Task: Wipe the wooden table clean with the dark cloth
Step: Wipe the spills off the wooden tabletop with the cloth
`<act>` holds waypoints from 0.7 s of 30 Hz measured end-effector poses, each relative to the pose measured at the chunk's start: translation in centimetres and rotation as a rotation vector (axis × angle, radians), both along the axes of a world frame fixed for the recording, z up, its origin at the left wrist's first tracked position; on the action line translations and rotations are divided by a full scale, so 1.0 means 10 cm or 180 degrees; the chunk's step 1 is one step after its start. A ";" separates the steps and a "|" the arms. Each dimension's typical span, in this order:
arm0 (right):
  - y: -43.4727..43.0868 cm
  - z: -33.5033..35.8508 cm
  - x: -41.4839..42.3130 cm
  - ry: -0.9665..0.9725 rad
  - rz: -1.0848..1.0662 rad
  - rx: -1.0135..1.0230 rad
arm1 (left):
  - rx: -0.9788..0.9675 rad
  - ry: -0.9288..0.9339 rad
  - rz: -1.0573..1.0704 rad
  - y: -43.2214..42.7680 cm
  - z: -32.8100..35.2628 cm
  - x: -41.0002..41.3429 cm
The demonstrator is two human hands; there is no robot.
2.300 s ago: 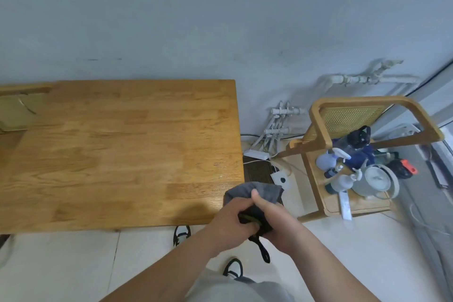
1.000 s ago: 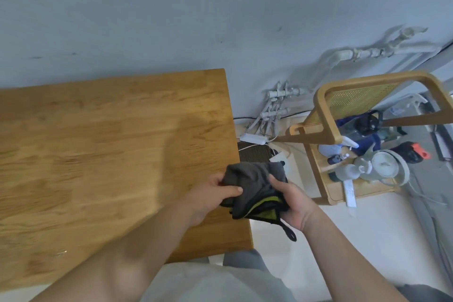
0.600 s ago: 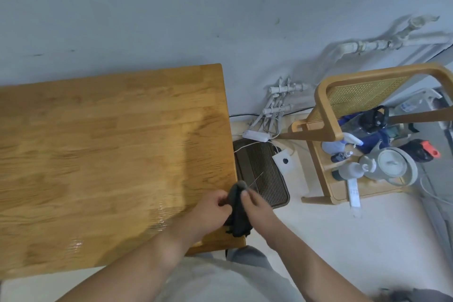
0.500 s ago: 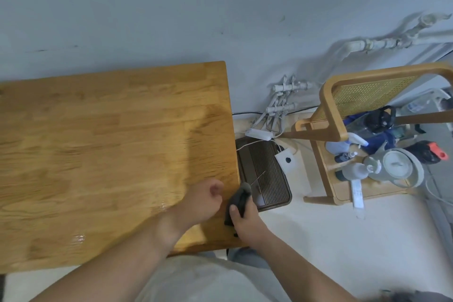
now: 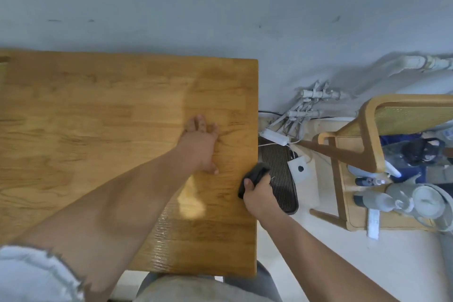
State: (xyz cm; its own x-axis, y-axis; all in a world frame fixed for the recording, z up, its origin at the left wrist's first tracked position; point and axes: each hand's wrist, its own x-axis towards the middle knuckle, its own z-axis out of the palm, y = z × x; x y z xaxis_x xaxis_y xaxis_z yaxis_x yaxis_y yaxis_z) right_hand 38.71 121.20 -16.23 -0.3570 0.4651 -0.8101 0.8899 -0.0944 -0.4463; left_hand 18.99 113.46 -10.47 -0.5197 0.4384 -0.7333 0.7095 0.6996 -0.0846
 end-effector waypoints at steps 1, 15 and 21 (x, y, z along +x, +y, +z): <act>0.11 -0.01 -0.17 0.0005 -0.0047 -0.0008 | -0.0025 -0.0108 0.0018 0.01 -0.01 -0.03; 1.51 -0.01 -2.35 0.0441 -0.0101 0.0281 | 0.0259 -0.0390 0.0166 -0.07 -0.19 -0.16; 1.86 0.04 -2.85 0.0500 0.0074 0.0461 | 0.0310 -0.0408 0.0202 -0.06 -0.16 -0.18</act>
